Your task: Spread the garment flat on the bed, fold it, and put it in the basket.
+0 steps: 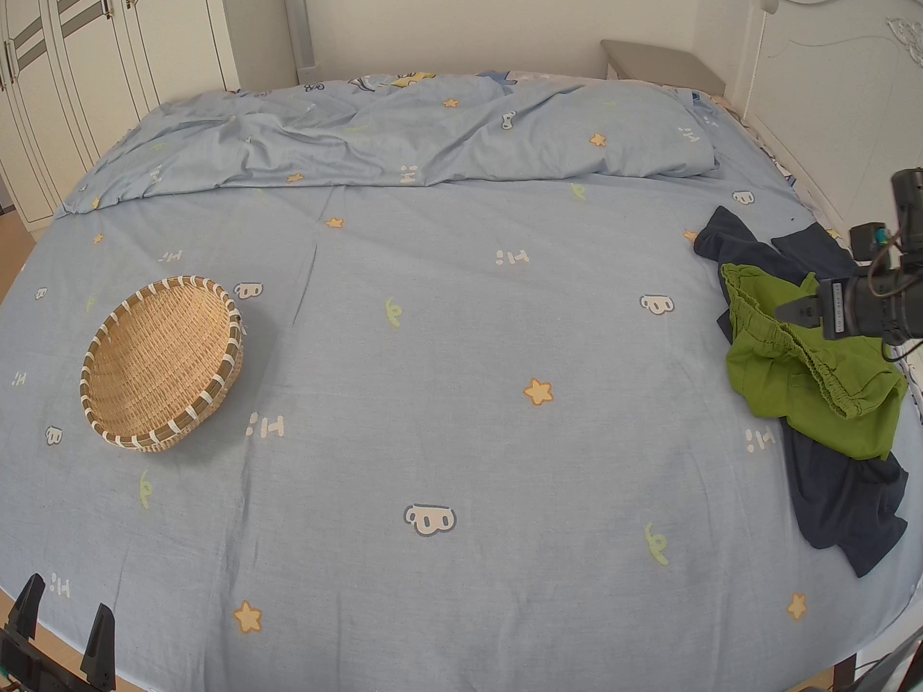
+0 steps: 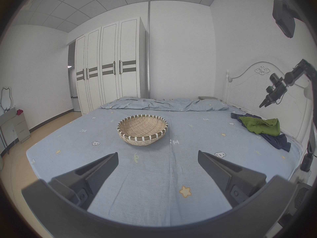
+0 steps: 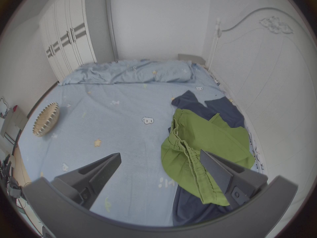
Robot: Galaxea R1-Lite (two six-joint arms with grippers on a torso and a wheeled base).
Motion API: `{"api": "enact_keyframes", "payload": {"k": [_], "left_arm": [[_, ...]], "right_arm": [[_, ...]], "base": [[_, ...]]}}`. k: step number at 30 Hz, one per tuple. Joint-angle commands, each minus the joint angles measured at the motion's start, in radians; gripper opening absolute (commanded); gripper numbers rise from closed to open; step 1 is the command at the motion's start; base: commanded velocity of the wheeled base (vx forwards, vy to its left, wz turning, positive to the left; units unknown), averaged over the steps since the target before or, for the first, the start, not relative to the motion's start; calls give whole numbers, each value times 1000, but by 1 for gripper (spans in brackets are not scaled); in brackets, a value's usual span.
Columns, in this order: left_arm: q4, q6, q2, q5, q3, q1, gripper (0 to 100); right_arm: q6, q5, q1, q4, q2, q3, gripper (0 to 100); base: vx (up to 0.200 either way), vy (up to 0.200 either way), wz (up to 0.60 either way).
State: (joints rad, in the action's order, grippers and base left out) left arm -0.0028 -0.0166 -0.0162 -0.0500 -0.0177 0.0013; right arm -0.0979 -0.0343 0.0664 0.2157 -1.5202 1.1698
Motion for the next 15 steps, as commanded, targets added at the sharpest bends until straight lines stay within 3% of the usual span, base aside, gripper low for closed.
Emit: {"api": "enact_keyframes", "payload": {"k": [1,7,15], "left_arm": [[0,0,16,-1,18,0,100],[0,0,16,-1,18,0,100],[0,0,16,-1,18,0,100]], "right_arm": [[-8,-39,-28,-3,-278,131,100],[-10,-46,-76,-22,-330,211,100],[-11,-52,-69,-29,-399,251,100]], "base": [[0,0,0],[0,0,0],[0,0,0]]}}
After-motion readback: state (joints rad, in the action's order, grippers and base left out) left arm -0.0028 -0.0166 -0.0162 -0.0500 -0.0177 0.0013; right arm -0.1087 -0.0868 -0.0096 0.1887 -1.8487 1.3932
